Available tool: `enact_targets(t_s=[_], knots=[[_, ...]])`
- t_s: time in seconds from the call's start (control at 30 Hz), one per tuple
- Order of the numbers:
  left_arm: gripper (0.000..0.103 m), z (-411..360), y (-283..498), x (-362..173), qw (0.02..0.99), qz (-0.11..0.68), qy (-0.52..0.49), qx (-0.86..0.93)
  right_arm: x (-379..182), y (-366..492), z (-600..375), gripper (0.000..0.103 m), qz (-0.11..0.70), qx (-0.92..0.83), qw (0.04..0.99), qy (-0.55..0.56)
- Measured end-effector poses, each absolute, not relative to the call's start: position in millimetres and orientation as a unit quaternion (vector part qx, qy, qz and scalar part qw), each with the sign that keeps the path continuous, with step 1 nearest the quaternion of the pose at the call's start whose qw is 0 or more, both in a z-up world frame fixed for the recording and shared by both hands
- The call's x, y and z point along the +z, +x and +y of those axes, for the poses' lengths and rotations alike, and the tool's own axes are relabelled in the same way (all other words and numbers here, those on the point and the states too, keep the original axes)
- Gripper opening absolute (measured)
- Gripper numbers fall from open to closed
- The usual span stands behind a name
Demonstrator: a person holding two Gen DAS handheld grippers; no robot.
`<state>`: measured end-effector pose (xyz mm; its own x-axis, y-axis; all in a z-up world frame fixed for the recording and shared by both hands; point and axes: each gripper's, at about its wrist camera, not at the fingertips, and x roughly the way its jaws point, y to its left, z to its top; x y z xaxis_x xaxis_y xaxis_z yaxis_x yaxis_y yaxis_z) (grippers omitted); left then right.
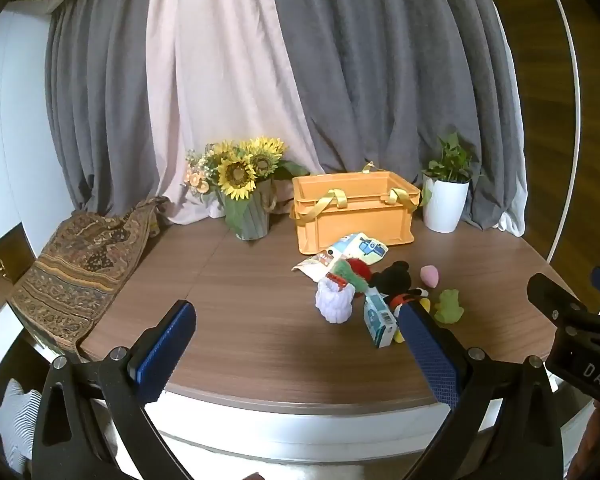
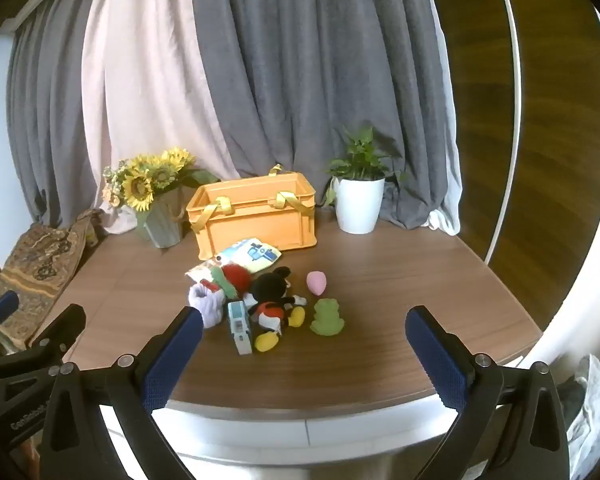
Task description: Organize soft objects
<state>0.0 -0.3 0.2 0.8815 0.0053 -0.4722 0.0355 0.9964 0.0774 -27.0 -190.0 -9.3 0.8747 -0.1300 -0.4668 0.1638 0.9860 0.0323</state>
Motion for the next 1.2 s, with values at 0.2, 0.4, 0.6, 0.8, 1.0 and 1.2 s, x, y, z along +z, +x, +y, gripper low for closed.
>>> enact_targets(t_s=[0.2,0.4,0.6,0.8,1.0,1.2], knots=[[0.103,6,0,2,0.970,0.241,0.039,-0.008,-10,-28,-196,0.103,0.238,-0.076,0.968,0.038],[0.103,6,0,3,0.970,0.241,0.038,-0.009,-9,-29,-201,0.103,0.236,-0.073,0.968,0.045],[0.103,-6,0,6,0.970,0.240,0.040,-0.007,-8,-28,-202,0.103,0.235,-0.075,0.968,0.046],[0.103,-8,0,8,0.969,0.243,0.040,-0.009,-10,-27,-203,0.103,0.235,-0.074,0.968,0.045],[0.103,-8,1,10,0.969,0.246,0.038,-0.010,-10,-28,-204,0.103,0.236,-0.074,0.968,0.046],[0.103,-8,1,11,0.969,0.245,0.038,-0.010,-11,-26,-205,0.103,0.236,-0.074,0.968,0.046]])
